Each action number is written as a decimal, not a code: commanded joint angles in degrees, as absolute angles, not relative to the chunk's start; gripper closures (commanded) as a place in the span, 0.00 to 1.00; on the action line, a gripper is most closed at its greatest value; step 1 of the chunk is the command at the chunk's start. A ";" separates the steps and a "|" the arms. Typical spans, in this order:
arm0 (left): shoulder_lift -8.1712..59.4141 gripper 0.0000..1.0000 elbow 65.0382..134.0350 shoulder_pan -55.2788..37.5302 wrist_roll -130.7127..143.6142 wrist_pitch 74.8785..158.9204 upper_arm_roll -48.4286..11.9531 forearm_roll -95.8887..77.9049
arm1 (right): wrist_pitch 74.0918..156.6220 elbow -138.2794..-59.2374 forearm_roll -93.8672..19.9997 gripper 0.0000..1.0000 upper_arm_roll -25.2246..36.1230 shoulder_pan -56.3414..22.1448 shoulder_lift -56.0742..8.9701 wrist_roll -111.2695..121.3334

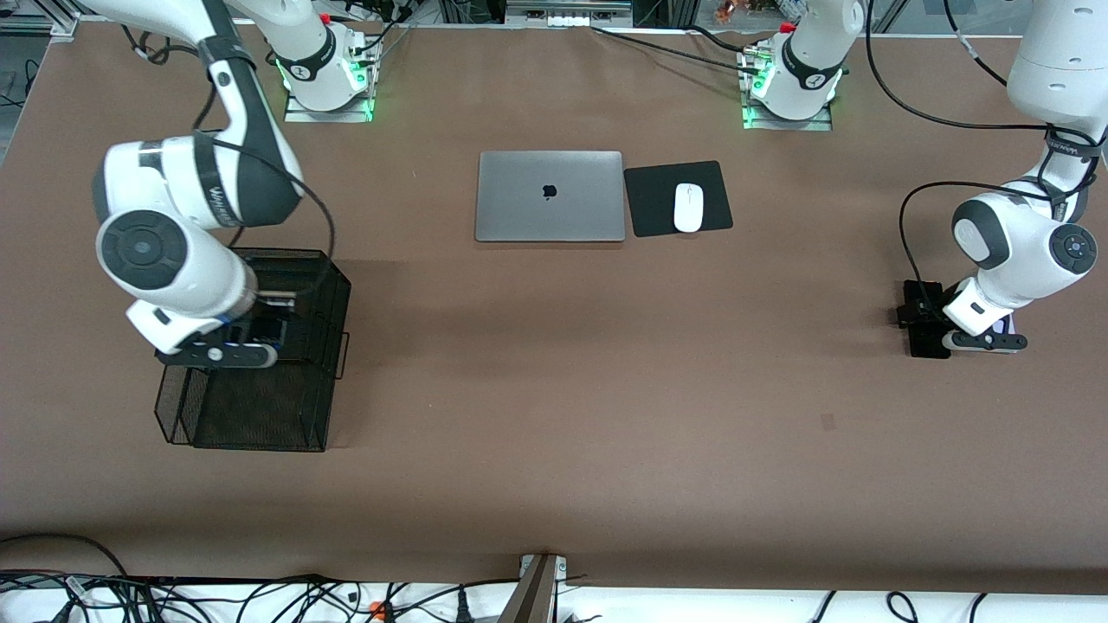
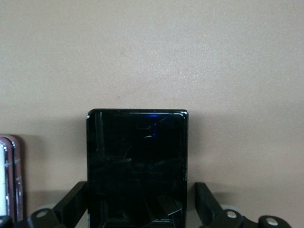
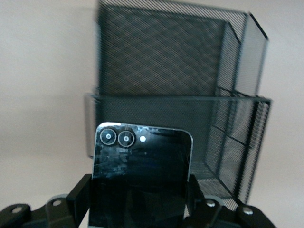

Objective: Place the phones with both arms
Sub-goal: 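Lower the flip phone into the black mesh basket with the right gripper, then carry the black phone to the table middle and set it down with the left gripper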

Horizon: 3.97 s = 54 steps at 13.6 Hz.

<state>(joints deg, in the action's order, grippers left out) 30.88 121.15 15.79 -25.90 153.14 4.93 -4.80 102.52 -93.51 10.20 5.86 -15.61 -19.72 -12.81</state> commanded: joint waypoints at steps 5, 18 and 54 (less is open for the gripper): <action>32.61 1.00 118.84 15.82 -25.84 152.59 4.92 -4.83 | 123.03 -120.32 8.79 0.65 16.33 -15.73 -5.88 -1.18; 33.30 1.00 102.05 -4.45 6.81 124.47 4.83 -2.64 | 137.02 -122.96 0.09 0.43 20.57 -15.56 -11.78 5.19; 60.30 0.00 54.60 -48.71 54.49 124.67 9.32 -9.31 | 113.20 -99.76 -2.37 0.00 11.25 -23.46 -14.68 -4.75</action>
